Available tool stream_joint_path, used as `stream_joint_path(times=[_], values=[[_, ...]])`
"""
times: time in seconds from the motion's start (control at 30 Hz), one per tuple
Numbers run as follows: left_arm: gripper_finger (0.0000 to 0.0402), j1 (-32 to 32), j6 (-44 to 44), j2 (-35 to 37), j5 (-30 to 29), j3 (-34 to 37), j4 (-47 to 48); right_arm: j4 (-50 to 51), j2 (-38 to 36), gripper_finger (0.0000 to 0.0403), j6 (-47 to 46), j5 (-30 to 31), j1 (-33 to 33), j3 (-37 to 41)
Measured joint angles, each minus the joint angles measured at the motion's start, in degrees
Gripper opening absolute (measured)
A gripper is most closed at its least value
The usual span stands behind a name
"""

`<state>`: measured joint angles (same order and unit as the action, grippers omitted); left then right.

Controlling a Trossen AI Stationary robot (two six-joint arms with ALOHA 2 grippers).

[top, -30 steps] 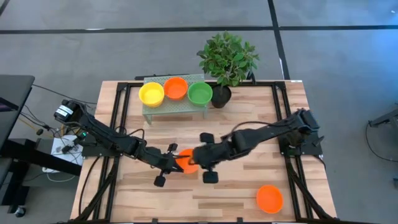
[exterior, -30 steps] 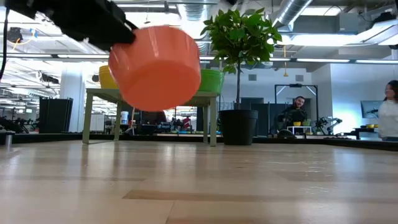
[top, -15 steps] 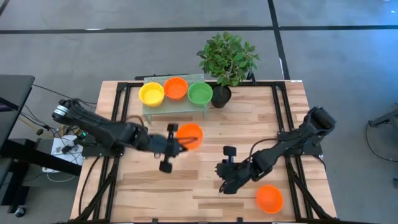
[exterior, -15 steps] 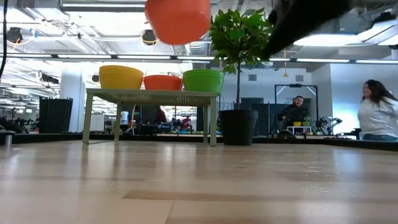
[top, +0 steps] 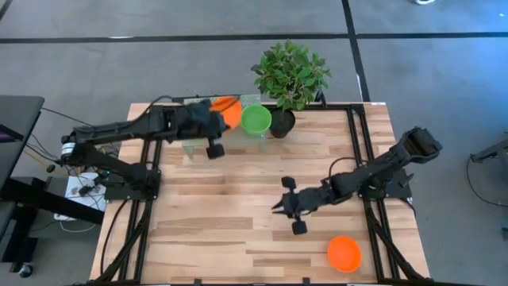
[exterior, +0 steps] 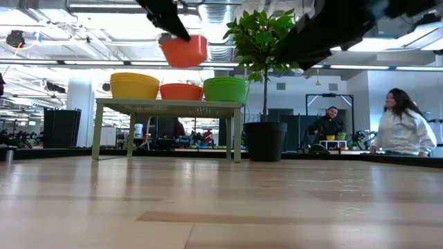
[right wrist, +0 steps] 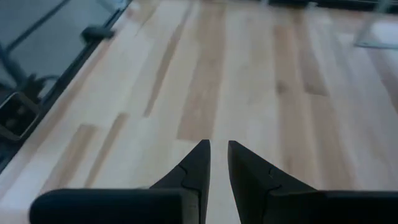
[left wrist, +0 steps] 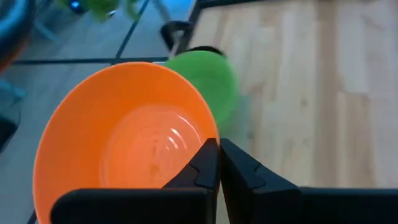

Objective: Pick & Place Mini bowls
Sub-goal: Stack the orange bowl on top of the other orange bowls on the shelf

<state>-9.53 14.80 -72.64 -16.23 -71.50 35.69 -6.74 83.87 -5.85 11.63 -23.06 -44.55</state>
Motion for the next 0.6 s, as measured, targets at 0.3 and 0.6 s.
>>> stream_joint_path(times=[0.3,0.6], values=[[0.0008,-9.9,0.3,-3.9,4.5,0.0,-2.0,-1.2,-2.2,0.0051,-4.7,-0.2,4.1,1.7],[0.0009,-12.1,0.0,-6.1,4.4,0.1,-2.2,-1.6,-2.2,0.0051,-4.1,-2.8,5.0,1.6]])
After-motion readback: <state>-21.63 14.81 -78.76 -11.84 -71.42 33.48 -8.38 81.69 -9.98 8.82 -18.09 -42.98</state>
